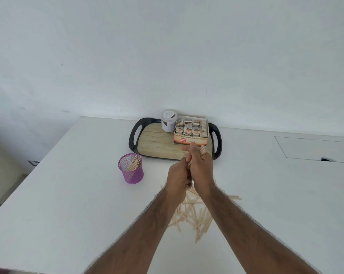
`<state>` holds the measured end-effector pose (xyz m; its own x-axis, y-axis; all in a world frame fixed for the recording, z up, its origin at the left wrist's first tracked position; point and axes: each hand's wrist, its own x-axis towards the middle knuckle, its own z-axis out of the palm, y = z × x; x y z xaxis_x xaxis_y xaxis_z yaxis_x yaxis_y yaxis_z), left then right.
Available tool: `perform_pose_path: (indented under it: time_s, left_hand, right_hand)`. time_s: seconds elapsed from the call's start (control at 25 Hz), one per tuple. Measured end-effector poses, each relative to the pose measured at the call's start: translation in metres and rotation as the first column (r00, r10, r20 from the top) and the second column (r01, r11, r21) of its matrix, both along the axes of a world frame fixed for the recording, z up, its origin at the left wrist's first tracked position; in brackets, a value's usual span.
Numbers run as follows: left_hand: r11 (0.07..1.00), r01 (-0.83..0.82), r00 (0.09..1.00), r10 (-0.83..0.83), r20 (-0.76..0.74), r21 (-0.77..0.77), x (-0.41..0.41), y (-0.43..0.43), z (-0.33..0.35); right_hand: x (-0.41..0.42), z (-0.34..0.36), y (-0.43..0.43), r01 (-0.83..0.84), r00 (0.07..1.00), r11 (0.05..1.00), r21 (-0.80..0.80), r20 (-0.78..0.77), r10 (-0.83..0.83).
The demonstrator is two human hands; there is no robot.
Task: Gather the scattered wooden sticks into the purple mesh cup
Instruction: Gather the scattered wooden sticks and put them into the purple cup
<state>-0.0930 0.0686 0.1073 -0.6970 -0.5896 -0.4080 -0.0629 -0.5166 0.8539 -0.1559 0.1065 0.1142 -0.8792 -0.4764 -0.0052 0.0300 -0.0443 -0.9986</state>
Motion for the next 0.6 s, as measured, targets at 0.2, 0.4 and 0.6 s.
perform_pose_path:
  time_s: [0.2, 0.4, 0.6]
  left_hand:
    - [0.961, -0.086, 0.987, 0.118, 0.108, -0.262, 0.003, -0.013, 0.005]
    - [0.882, -0.092, 0.984, 0.151, 0.092, -0.462, 0.002, -0.009, 0.002]
    - [0.838, -0.086, 0.980, 0.169, 0.106, -0.540, 0.005, -0.016, 0.003]
  right_hand:
    - [-0.014, 0.008, 0.014, -0.002, 1.000, 0.995, -0.102, 0.025, 0.005]
    - [-0.017, 0.014, 0.019, 0.075, 0.995, 0.996, 0.056, -0.077, -0.070]
    - [-0.019, 0.011, 0.025, -0.075, 0.994, 0.977, 0.199, -0.060, 0.088]
